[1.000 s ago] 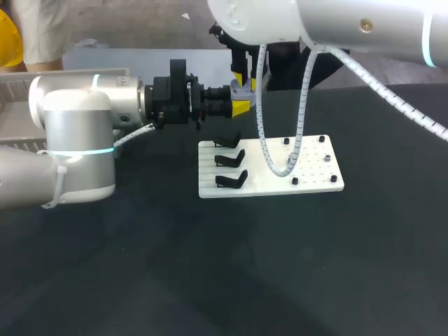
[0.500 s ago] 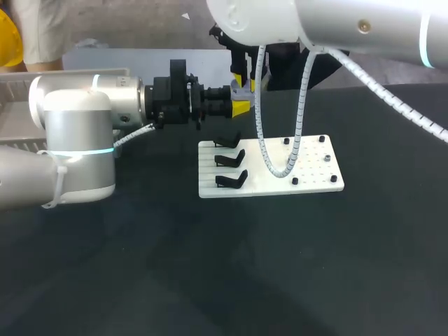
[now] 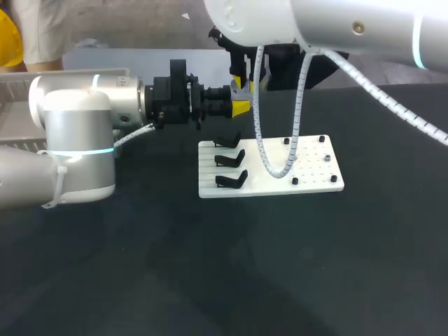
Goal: Pick up each earbud case from the left stands, insert the matching earbuds, close the lid, and place the case in the box.
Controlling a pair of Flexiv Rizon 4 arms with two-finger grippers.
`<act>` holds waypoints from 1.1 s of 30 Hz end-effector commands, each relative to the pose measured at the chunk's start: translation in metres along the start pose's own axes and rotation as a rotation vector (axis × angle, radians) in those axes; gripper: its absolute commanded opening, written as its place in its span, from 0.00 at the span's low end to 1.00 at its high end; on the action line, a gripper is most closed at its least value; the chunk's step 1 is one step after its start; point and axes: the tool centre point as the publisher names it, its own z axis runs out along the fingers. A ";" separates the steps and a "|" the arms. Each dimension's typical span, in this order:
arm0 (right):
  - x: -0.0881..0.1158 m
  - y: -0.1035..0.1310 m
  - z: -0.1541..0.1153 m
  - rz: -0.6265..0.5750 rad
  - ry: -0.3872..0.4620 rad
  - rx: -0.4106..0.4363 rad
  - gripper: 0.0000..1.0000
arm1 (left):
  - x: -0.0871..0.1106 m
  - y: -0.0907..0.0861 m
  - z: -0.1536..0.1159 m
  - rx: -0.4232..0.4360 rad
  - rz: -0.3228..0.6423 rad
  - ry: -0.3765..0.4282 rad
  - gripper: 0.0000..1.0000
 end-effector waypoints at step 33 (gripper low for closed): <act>0.000 -0.002 0.011 -0.014 0.024 0.013 0.32 | 0.001 -0.002 0.000 -0.008 0.004 -0.005 0.00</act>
